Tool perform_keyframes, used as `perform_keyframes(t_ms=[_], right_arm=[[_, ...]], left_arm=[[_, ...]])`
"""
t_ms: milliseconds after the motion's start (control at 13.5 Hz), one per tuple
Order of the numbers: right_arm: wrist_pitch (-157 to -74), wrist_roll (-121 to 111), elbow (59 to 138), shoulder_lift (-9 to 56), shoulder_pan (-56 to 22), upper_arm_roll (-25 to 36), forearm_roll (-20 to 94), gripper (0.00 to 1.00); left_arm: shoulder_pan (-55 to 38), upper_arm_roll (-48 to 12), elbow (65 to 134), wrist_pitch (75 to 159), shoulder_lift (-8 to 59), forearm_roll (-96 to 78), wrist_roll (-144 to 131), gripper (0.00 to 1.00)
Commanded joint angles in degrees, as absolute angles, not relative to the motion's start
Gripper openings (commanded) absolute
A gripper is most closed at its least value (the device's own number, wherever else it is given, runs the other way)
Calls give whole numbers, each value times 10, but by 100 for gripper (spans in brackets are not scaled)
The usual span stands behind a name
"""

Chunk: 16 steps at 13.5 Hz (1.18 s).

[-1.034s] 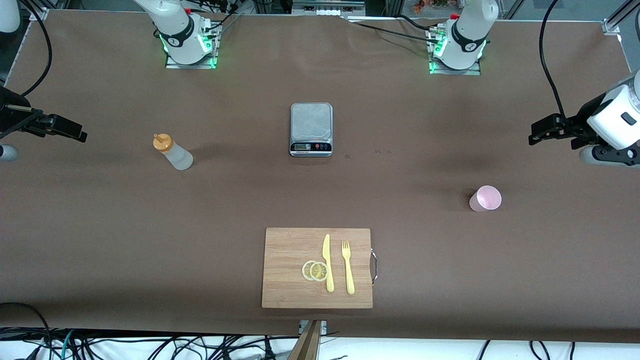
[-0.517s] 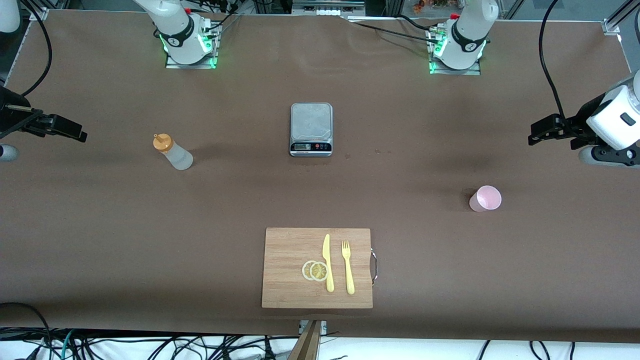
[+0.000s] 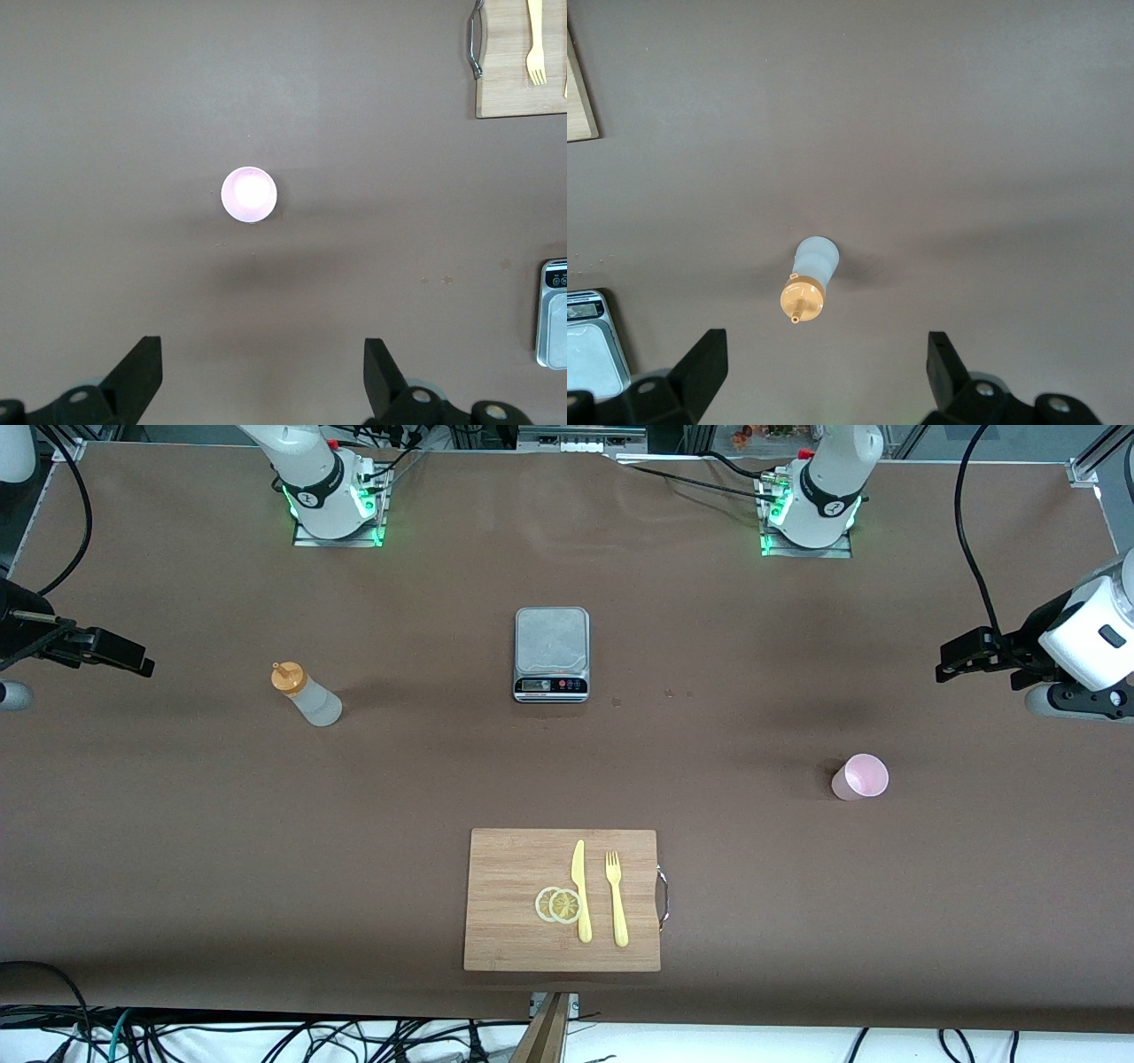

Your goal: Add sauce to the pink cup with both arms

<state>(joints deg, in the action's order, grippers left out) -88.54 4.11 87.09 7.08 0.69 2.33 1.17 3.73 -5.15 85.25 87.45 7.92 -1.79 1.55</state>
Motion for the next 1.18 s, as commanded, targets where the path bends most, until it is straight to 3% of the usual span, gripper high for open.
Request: perform_keyframes(t_ms=[0,1107], right_arm=[[-882,35,868,70,8,21,7,100],[-881,35,868,70,8,21,7,100]], left_arm=[[39,-50,838,867,85,-18,11,100],[43,-48,845,869,101,-21,23,100]])
